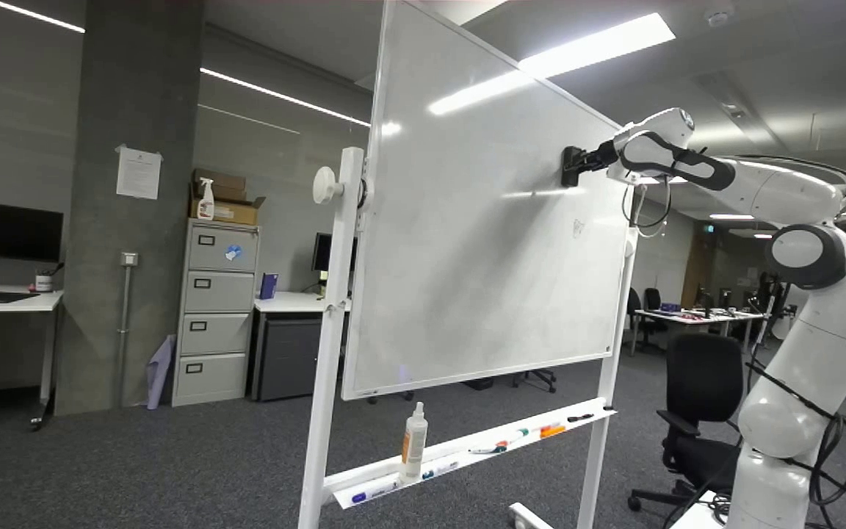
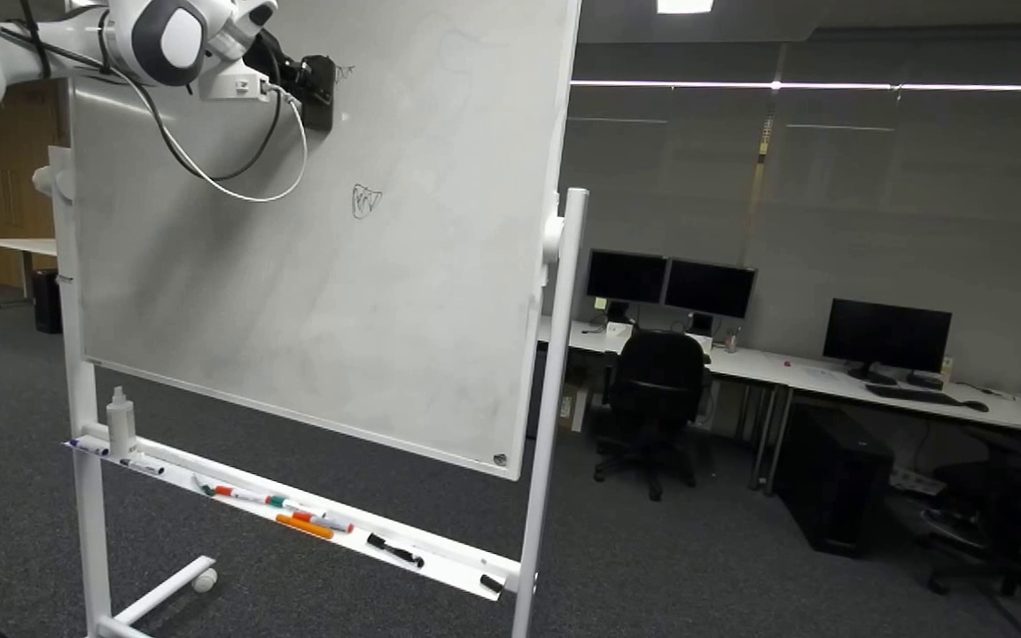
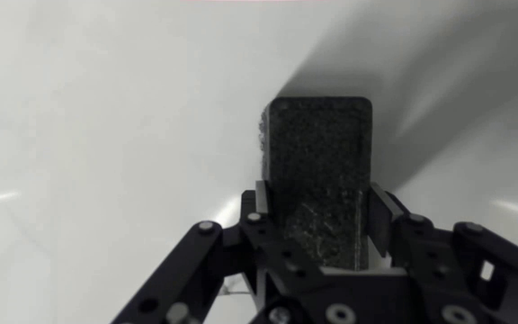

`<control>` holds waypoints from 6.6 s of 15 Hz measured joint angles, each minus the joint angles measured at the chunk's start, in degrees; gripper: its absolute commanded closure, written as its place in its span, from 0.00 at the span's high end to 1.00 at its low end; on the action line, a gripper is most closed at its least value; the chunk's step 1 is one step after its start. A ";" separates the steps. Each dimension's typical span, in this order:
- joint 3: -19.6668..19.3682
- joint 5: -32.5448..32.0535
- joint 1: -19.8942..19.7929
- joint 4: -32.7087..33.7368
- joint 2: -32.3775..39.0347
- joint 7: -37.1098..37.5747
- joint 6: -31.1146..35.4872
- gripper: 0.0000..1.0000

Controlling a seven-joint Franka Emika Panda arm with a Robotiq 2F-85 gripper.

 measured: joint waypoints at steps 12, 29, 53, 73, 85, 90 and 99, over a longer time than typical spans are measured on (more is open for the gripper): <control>-7.10 9.92 -1.76 2.00 2.19 -6.18 -1.14 0.30; 3.10 3.33 -1.09 1.73 0.06 -5.38 -0.78 0.30; -0.26 -12.24 -9.45 -15.48 -2.45 13.96 0.43 0.30; -1.07 -3.51 -2.90 -31.39 -8.78 -5.04 8.43 0.30; -11.54 6.06 -3.02 -26.05 -3.26 -9.35 11.32 0.30; -8.53 5.36 -2.77 -27.81 -5.33 -14.21 10.92 0.30; 0.88 2.22 2.31 -20.25 -9.52 -17.03 8.45 0.30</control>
